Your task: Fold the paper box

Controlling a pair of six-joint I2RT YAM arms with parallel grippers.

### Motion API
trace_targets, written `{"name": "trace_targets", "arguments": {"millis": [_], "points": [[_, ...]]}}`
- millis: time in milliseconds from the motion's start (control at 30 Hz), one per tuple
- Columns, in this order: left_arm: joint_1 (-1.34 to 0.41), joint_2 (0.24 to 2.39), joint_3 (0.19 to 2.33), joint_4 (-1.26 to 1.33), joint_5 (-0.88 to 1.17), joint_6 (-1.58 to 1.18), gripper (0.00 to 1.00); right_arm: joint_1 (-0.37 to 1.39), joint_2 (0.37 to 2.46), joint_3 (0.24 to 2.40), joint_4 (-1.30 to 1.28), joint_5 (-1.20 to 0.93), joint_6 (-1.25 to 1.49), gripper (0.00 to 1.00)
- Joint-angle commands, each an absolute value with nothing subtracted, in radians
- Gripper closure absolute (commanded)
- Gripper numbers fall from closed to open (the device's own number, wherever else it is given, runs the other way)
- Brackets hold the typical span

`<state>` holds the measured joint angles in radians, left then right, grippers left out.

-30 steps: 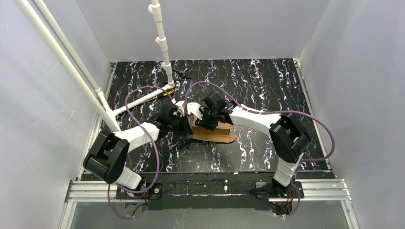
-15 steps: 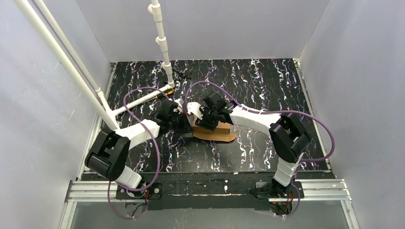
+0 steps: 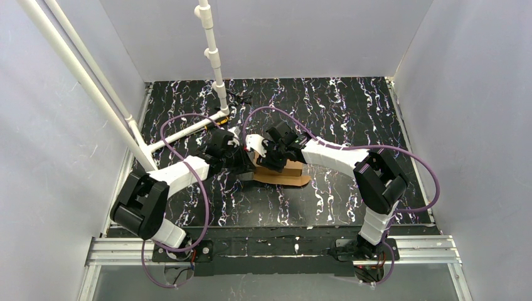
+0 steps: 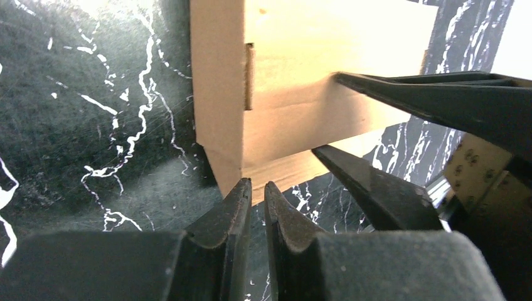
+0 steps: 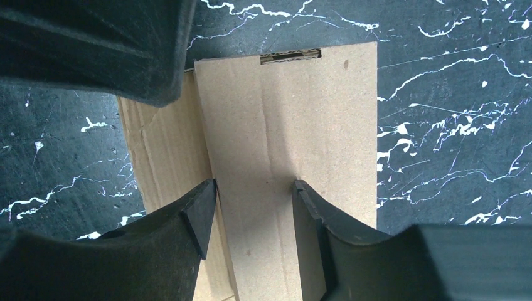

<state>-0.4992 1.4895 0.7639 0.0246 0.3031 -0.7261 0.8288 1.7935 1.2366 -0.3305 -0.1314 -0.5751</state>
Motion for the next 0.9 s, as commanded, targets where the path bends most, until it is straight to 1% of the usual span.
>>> {"name": "trace_targets", "arguments": {"millis": [0, 133, 233, 367, 467, 533, 667, 733, 867], "points": [[-0.498, 1.428, 0.806, 0.015, 0.320, -0.716, 0.86, 0.831, 1.861, 1.221, -0.411, -0.168, -0.546, 0.44], [-0.498, 1.416, 0.807, 0.006, 0.321, -0.710, 0.85, 0.831, 1.859, 1.222, -0.413, -0.167, -0.545, 0.44], [-0.498, 1.388, 0.804, -0.041, 0.298, -0.692, 0.81, 0.831, 1.858, 1.223, -0.413, -0.168, -0.546, 0.43], [-0.494, 1.316, 0.780, -0.092, 0.238, -0.656, 0.75, 0.831, 1.861, 1.223, -0.414, -0.170, -0.546, 0.43], [-0.490, 1.249, 0.731, -0.096, 0.218, -0.648, 0.74, 0.831, 1.861, 1.223, -0.414, -0.170, -0.545, 0.43], [-0.489, 1.211, 0.674, -0.076, 0.234, -0.663, 0.77, 0.831, 1.862, 1.223, -0.414, -0.170, -0.546, 0.43], [-0.486, 1.202, 0.598, -0.011, 0.315, -0.712, 0.89, 0.831, 1.865, 1.223, -0.416, -0.170, -0.545, 0.43], [-0.486, 1.216, 0.565, 0.051, 0.349, -0.742, 0.94, 0.831, 1.866, 1.224, -0.416, -0.172, -0.546, 0.43], [-0.491, 1.273, 0.546, 0.078, 0.385, -0.797, 0.96, 0.831, 1.867, 1.224, -0.417, -0.172, -0.546, 0.43]]}}
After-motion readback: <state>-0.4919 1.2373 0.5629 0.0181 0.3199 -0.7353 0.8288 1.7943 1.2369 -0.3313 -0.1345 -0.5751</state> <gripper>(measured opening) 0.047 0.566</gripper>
